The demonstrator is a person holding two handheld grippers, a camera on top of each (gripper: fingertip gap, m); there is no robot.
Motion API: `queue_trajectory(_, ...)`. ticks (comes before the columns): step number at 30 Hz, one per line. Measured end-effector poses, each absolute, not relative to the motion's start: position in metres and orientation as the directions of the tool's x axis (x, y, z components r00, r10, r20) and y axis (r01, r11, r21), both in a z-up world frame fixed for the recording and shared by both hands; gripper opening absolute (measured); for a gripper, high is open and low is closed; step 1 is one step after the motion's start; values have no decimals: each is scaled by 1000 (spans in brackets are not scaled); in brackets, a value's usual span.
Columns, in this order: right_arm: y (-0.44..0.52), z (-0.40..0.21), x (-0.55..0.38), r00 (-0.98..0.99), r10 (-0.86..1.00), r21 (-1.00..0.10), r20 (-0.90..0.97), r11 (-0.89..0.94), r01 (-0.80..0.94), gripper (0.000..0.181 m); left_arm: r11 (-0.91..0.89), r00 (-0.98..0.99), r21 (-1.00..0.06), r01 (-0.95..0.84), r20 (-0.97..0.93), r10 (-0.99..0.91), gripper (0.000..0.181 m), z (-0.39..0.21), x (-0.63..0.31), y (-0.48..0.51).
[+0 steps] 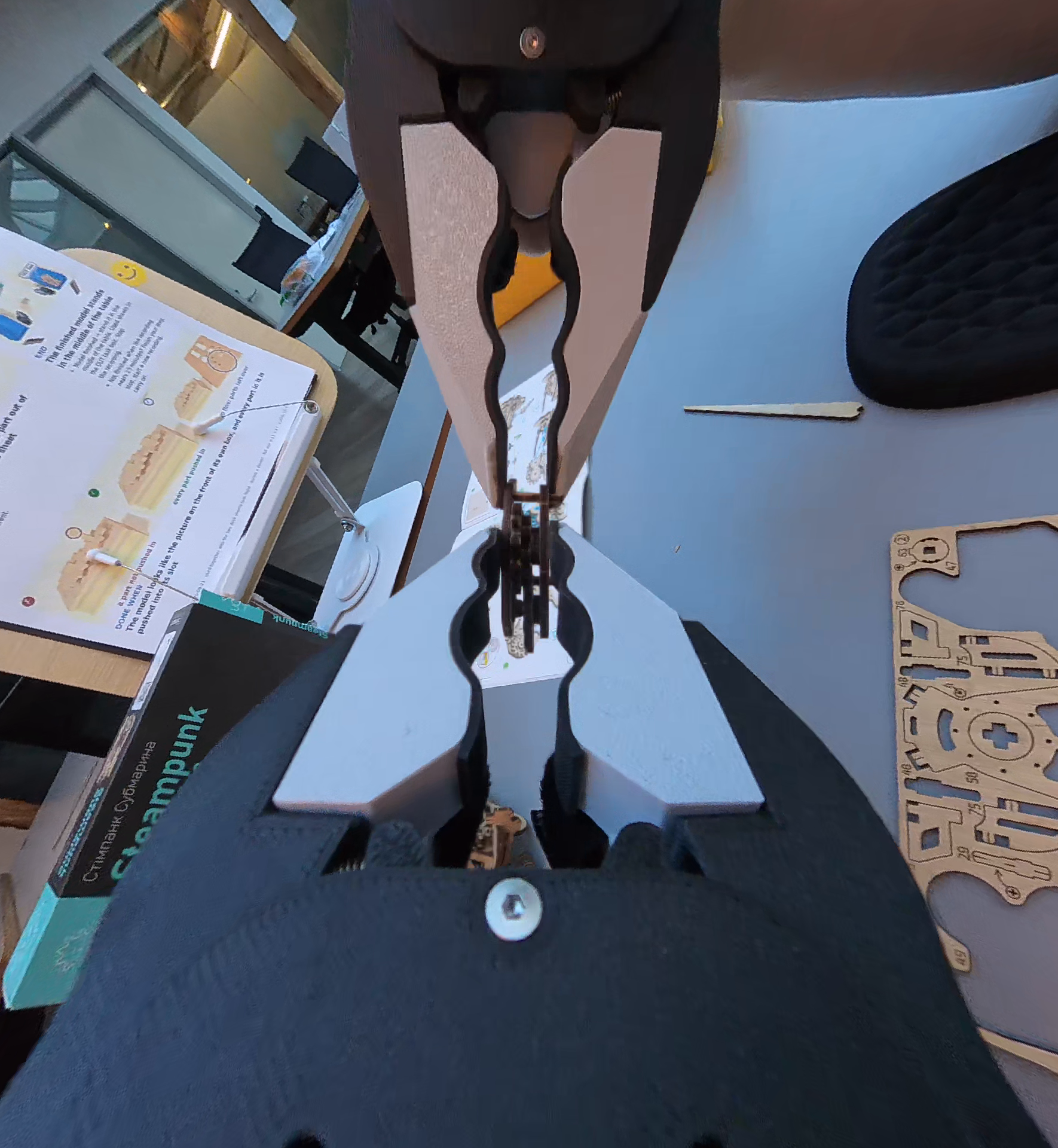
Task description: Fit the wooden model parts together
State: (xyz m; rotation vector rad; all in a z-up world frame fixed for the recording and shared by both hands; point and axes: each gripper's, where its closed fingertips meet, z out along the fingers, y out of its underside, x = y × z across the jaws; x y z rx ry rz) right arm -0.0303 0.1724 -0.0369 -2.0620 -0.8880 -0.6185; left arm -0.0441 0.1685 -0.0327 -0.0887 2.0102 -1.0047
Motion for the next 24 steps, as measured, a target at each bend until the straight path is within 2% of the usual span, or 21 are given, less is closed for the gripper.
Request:
queue_trajectory(1, 172, -36, -31, 645, 376, -487, 665, -436, 757, 13, 671, -618, -678, 299, -673, -405, 13, -32, -44, 169)
queue_trajectory(8, 170, -38, -33, 678, 391, -534, 622, -422, 733, 14, 674, -599, -658, 336, -702, -387, 12, -31, -47, 167)
queue_trajectory(14, 170, -37, -36, 732, 393, -601, 557, -417, 681, 14, 649, -665, -710, 273, -627, -406, 12, -30, -49, 168)
queue_trajectory(18, 166, -29, -35, 810, 382, -709, 445, -402, 579, 14, 593, -690, -767, 245, -568, -449, 12, -25, -48, 167)
queue_trajectory(22, 164, -10, -37, 876, 366, -831, 316, -339, 441, 34, 550, -711, -819, 166, -485, -509, 12, -22, -43, 172)
queue_trajectory(24, 168, -10, -39, 902, 360, -864, 237, -346, 365, 50, 465, -774, -884, 54, -331, -540, 12, -24, -43, 170)
